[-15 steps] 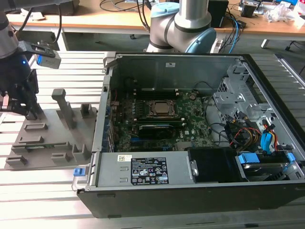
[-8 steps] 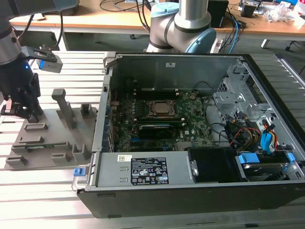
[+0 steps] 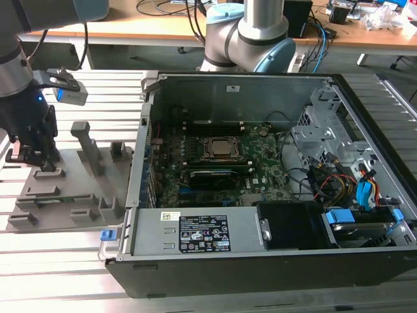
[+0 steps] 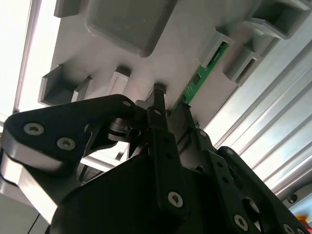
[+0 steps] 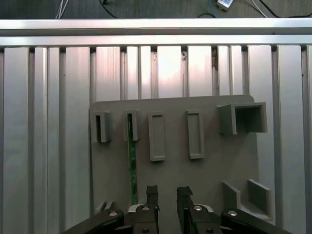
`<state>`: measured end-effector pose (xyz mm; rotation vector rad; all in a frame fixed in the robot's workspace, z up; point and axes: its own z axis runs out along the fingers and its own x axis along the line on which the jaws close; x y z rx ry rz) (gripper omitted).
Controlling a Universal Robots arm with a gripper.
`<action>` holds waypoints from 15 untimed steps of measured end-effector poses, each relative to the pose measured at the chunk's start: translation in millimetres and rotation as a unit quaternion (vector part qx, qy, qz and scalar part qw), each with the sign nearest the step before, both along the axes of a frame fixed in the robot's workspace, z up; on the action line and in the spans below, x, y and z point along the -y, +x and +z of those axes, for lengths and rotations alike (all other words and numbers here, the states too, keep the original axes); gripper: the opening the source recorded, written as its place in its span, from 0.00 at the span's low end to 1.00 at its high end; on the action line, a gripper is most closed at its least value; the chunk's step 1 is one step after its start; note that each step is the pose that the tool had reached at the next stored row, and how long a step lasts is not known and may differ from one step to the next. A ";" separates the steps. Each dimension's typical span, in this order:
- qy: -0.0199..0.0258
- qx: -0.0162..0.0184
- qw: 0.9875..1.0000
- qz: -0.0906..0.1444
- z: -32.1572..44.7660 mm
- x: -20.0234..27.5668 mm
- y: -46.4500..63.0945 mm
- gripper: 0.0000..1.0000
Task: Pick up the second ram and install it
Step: 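Pick up the second ram and move it above second insertion slot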
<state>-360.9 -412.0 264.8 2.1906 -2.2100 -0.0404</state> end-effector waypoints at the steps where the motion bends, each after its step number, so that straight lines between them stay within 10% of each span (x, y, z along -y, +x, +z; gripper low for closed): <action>1: 0.000 0.000 1.000 0.000 -0.6 0.0 0.0 0.30; 11: -0.001 0.000 1.000 0.000 -12.1 0.4 -0.2 0.30; 15: -0.002 0.000 1.000 0.000 -14.2 9.2 -0.8 0.30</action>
